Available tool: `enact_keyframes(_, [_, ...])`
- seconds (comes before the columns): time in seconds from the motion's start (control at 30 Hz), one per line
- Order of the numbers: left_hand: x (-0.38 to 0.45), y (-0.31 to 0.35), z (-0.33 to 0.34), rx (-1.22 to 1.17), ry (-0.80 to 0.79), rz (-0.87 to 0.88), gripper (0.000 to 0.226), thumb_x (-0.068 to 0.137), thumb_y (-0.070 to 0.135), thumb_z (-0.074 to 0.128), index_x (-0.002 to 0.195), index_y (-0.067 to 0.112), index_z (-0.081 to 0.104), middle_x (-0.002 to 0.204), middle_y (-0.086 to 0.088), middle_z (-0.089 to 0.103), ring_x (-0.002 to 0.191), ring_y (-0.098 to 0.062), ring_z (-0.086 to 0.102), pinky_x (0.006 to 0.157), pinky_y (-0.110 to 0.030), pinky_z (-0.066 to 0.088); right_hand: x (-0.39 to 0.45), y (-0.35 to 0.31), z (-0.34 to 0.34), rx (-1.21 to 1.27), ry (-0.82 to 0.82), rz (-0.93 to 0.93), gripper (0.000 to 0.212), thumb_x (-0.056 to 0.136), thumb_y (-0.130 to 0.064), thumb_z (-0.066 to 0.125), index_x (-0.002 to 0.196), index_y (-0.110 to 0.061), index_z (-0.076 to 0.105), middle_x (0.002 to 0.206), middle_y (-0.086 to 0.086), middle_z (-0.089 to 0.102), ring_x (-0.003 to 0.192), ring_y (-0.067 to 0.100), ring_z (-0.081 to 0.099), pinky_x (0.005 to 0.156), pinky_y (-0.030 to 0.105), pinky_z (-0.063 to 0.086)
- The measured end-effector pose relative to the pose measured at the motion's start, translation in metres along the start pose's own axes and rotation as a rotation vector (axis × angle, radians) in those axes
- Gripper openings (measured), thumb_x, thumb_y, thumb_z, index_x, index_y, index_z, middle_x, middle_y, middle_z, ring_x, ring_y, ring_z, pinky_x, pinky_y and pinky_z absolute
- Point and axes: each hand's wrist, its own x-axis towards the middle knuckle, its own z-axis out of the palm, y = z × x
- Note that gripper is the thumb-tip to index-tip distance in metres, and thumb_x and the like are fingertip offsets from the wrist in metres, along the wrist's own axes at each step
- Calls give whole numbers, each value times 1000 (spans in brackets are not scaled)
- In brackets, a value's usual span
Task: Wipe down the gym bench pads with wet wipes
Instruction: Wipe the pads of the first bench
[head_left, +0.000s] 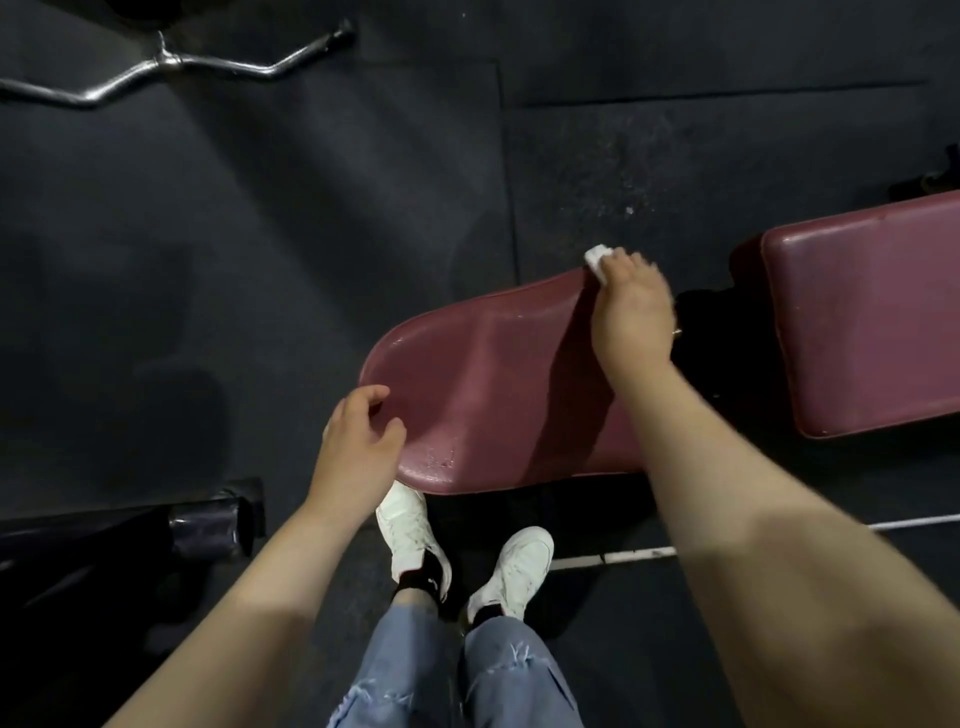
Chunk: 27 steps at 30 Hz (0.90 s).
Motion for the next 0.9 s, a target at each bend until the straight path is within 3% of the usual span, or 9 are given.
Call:
enact_keyframes(0.07, [5, -13, -4, -70, -12, -8, 33, 94, 14, 55, 127, 22, 55, 127, 7, 52, 121, -15, 53, 105, -30, 39, -24, -43, 22, -24, -55, -79, 41, 91, -5, 42, 127, -12, 58, 122, 13, 61, 115, 31, 53, 105, 39, 31])
enact_keyframes(0.17, [11, -30, -12, -138, -7, -22, 30, 95, 14, 52, 119, 31, 54, 129, 4, 55, 117, -10, 56, 100, -27, 43, -65, -122, 55, 27, -182, -290, 51, 94, -10, 41, 145, -17, 40, 145, 5, 45, 139, 23, 36, 118, 34, 16])
enact_keyframes(0.27, [15, -46, -19, -130, 3, -63, 34, 92, 11, 52, 118, 34, 52, 130, 4, 55, 119, -10, 55, 95, -25, 40, -79, -167, 73, -4, -418, -790, 49, 99, -13, 35, 148, -13, 35, 153, 4, 37, 145, 23, 26, 121, 34, 3])
enact_keyframes(0.33, [19, -56, -22, -109, -38, -93, 41, 91, 7, 51, 126, 29, 51, 135, 2, 54, 123, -10, 52, 100, -26, 38, -62, -158, 66, -46, -419, -1017, 44, 97, -11, 39, 140, -10, 49, 147, 7, 47, 140, 27, 38, 120, 40, 13])
enact_keyframes(0.43, [17, -62, -24, -135, -170, -117, 57, 90, 9, 48, 144, 25, 44, 144, 7, 50, 130, -6, 45, 108, -25, 33, -33, -95, 42, -74, -183, -752, 36, 88, -9, 49, 119, -10, 67, 127, 8, 65, 124, 31, 55, 114, 46, 29])
enact_keyframes(0.57, [10, -52, -23, -151, -243, -112, 67, 71, 30, 40, 122, 74, 40, 119, 44, 49, 123, 4, 46, 99, -15, 32, -22, 27, -2, -241, -81, -244, 43, 89, 0, 50, 129, -9, 61, 135, 11, 59, 131, 37, 47, 114, 49, 25])
enact_keyframes(0.7, [7, -49, -26, -205, -253, -133, 71, 70, 27, 39, 107, 87, 34, 111, 53, 47, 120, 4, 48, 94, -11, 32, -30, -4, 10, -198, 10, 71, 47, 90, -1, 39, 133, -9, 54, 138, 12, 55, 131, 35, 45, 115, 44, 23])
enact_keyframes(0.8, [8, -52, -26, -232, -274, -137, 70, 71, 25, 39, 113, 81, 38, 112, 52, 50, 122, 2, 49, 96, -14, 33, -62, -91, 47, -60, -64, -244, 42, 86, 1, 48, 126, -6, 59, 129, 15, 59, 118, 37, 52, 106, 43, 37])
enact_keyframes(0.9, [11, -56, -24, -276, -252, -156, 68, 72, 24, 41, 131, 58, 41, 122, 37, 51, 128, -4, 49, 101, -19, 33, -74, -137, 58, 12, -328, -729, 43, 92, 2, 44, 134, 0, 53, 145, 17, 47, 139, 35, 37, 119, 39, 16])
